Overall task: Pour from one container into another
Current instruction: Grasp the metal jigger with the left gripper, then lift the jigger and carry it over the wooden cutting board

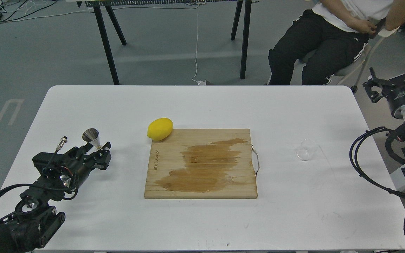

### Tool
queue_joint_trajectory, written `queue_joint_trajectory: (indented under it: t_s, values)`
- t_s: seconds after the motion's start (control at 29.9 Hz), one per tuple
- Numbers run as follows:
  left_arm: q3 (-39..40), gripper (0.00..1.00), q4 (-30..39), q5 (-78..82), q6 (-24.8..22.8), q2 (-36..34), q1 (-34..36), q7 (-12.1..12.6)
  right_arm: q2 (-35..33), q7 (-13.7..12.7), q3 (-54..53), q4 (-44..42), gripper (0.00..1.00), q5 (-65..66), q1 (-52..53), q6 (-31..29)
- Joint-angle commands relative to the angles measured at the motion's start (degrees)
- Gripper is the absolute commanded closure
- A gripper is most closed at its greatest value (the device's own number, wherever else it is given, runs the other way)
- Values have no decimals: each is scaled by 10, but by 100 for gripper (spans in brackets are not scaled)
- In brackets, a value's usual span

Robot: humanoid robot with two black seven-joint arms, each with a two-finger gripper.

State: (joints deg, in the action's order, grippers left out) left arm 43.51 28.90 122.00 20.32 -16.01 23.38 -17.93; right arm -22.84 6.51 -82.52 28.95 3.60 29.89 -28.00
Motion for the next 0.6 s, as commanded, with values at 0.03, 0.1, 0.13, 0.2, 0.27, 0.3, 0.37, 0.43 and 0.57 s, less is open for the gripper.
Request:
queue_joint_trajectory:
  t_s: [0.03, 0.1, 0.13, 0.2, 0.27, 0.3, 0.37, 0.43, 0.57]
  values:
    - [0, 81, -1, 0, 1, 0, 1, 0, 1, 0, 0, 1, 0, 0, 0, 0]
    - [0, 86, -1, -1, 2, 0, 4, 0, 1, 0, 1, 1, 0, 0, 0, 0]
    - [0, 88, -1, -1, 2, 0, 4, 0, 1, 0, 1, 1, 0, 0, 0, 0]
    - [1, 91, -1, -2, 2, 1, 8, 0, 0, 0, 1, 0, 0, 0, 0, 0]
    - [1, 91, 2, -3, 2, 5, 18, -1, -1, 0, 0, 0, 0, 0, 0, 0]
    - [2, 91, 5, -4, 3, 8, 25, -1, -2, 0, 0, 0, 0, 0, 0, 0]
    - [3, 91, 12, -5, 13, 7, 43, -1, -5, 0, 0, 0, 0, 0, 0, 0]
    - [1, 91, 32, -6, 24, 5, 59, -1, -6, 0, 0, 0, 0, 0, 0, 0]
    - [-3, 91, 111, 2, 17, 5, 85, 1, -9, 0, 0, 0, 0, 0, -1, 0]
